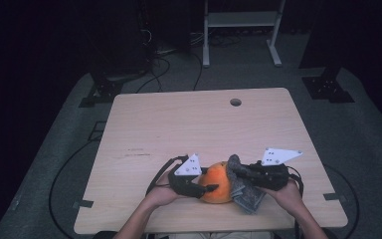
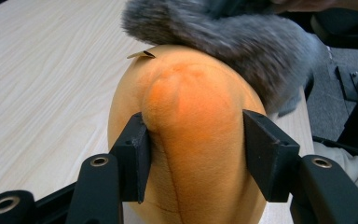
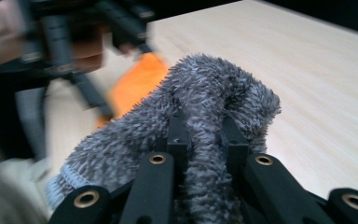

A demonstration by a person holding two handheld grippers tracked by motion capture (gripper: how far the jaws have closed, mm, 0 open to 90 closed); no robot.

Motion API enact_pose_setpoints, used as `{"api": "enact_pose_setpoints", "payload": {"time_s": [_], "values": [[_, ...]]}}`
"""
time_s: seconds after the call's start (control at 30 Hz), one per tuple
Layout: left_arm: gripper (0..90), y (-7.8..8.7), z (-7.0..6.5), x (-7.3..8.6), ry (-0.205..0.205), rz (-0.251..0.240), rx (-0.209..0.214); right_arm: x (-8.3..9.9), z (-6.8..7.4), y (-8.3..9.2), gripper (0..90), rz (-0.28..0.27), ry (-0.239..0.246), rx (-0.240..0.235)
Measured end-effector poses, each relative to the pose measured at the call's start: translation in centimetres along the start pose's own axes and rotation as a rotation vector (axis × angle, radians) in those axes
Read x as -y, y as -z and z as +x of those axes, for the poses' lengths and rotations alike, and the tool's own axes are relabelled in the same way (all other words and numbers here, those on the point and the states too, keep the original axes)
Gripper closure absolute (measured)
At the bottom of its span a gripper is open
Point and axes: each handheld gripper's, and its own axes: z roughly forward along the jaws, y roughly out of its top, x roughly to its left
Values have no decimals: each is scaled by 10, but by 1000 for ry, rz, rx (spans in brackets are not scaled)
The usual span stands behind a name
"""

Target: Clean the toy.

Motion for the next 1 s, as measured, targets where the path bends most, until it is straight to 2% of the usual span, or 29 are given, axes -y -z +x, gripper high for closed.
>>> {"api": "enact_pose_setpoints", "payload": {"time_s": [0.07,0.1,0.13,0.17,0.2,0.27,0.33,0.4,0.43,0.47,0.57,0.6,0.63,0.67,0.7,0.73,0.77,0.83,0.9,1.0], "values": [[419,0,3,-1,38,-5,2,2,-2,-2,782,14,-10,3],[336,0,4,-2,59,-5,3,2,-2,-4,782,17,-12,9],[275,-2,5,-4,103,-6,-4,3,-1,-5,783,21,-15,9],[204,-4,5,-5,124,-6,-8,3,-1,-6,782,22,-20,-2],[186,-6,5,-6,135,-5,-1,3,-1,-7,782,16,-26,-16],[210,-8,2,-6,119,4,-7,3,3,-8,782,14,-16,-33],[350,-7,-2,-5,58,-8,-41,3,4,-7,783,20,-5,-26],[447,-5,-5,-6,29,-51,-62,2,3,-4,784,12,-6,-21],[471,-3,-7,-7,-1,-79,-72,0,4,-1,784,5,0,-14],[482,-1,-9,-8,-48,-112,-102,-2,5,2,784,-4,8,-6],[478,1,-6,-6,-87,-105,-114,-7,9,3,784,-22,39,16],[461,0,-4,-5,-82,-94,-115,-7,9,-1,784,-7,41,18],[419,-2,-1,-2,-47,-82,-112,-7,8,-4,784,9,37,21],[303,-3,1,-2,2,-84,-113,-5,8,-10,785,35,31,26],[228,-4,3,-3,49,-90,-111,-4,7,-15,785,39,19,24],[202,-3,4,-4,64,-95,-102,-3,7,-17,785,32,15,13],[219,-3,3,-4,47,-93,-102,-4,8,-19,785,31,18,6],[319,-3,2,-3,15,-72,-105,-5,10,-20,786,35,32,13],[388,-2,4,2,8,-72,-89,-2,7,-19,786,41,20,5],[426,3,8,7,5,-59,-60,8,-2,-19,786,85,-5,27]]}}
